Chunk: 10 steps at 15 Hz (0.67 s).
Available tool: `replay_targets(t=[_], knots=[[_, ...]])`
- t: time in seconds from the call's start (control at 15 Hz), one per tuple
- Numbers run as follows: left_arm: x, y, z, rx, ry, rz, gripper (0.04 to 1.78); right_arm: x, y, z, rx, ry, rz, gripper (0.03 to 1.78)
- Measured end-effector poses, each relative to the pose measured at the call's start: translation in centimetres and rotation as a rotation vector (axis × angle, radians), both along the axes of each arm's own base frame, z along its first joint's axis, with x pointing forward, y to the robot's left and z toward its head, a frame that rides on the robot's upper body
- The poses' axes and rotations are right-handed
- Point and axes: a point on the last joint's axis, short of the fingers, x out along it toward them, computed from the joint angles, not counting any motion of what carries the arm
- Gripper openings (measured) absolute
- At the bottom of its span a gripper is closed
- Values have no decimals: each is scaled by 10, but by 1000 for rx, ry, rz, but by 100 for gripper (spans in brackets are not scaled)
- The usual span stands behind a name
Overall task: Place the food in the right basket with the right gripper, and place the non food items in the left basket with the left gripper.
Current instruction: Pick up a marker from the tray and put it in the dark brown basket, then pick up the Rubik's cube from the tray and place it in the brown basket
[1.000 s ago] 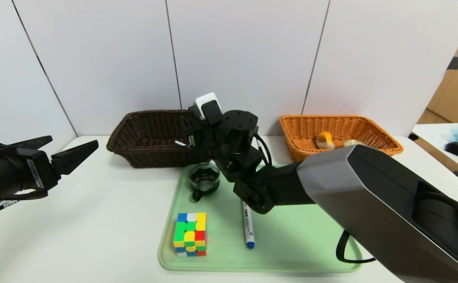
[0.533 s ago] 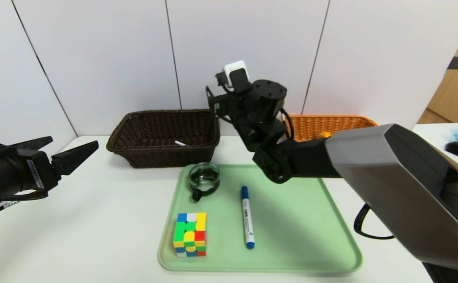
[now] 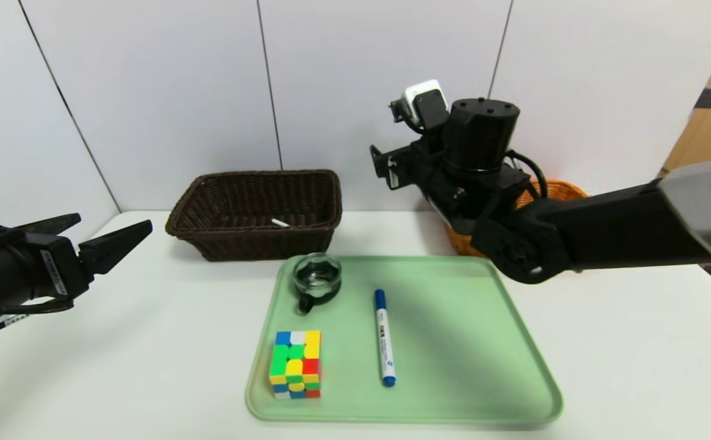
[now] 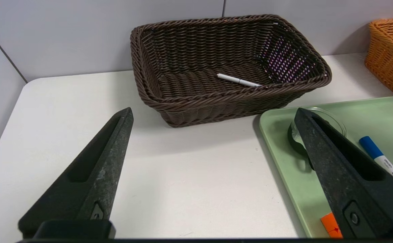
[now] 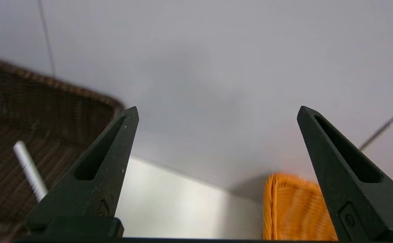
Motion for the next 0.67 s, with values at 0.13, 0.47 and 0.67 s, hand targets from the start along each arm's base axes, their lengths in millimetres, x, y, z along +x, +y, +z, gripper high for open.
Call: replay_targets(t=[0.13,0.47,0.67], knots=[[0,0,-2,0,7,0,169,-25,-4,0,7,138,19,164],[-2,-3,-4,-3,14,-23,169,-73,-1,-5,69,418,21,167],[-7,-15,-7,-33,25,-98,169,-83,-2,-7,86,458,20,169]])
